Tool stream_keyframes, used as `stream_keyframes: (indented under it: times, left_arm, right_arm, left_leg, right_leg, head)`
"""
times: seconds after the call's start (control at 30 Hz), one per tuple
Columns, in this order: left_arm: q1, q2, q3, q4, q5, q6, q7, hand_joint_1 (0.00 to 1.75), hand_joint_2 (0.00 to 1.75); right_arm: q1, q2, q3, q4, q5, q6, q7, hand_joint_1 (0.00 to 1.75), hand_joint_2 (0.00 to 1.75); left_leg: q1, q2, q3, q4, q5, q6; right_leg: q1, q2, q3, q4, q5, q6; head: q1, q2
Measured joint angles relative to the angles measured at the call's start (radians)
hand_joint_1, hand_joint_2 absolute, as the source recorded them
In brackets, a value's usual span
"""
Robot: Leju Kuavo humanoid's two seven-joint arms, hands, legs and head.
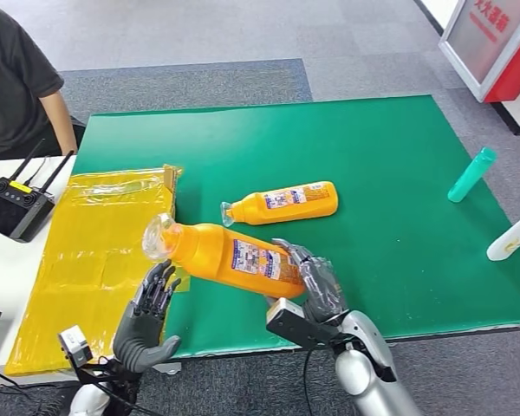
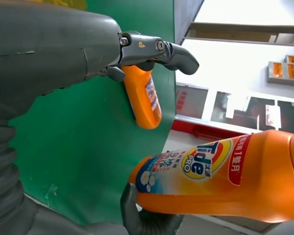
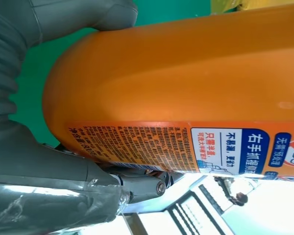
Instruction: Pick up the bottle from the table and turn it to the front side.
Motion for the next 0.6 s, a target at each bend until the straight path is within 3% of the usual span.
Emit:
stream_keyframes:
  times: [0.23, 0.6]
  left_arm:
    - [-0.01, 0.015, -0.035, 0.002, 0.07, -0.053, 0.005, 0.0, 1.75]
    - [-0.03, 0.025, -0.052, -0.013, 0.113, -0.04, 0.028, 0.0, 1.75]
  right_arm:
    - [0.021, 0.031, 0.028, 0.046, 0.013, -0.052, -0.049, 1.75, 1.75]
    - [0.033, 0.045, 0.077, 0.146, -0.025, -0.097, -0.102, 1.75, 1.75]
  left_leg:
    - [0.0, 0.0, 0.0, 0.0, 0.0, 0.0]
    - [0.0, 0.0, 0.0, 0.0, 0.0, 0.0]
  right_leg:
    - [0.0, 0.0, 0.0, 0.0, 0.0, 0.0]
    - [0.0, 0.0, 0.0, 0.0, 0.0, 0.0]
  head:
    - [0.0, 0.0]
    - [0.0, 0.0]
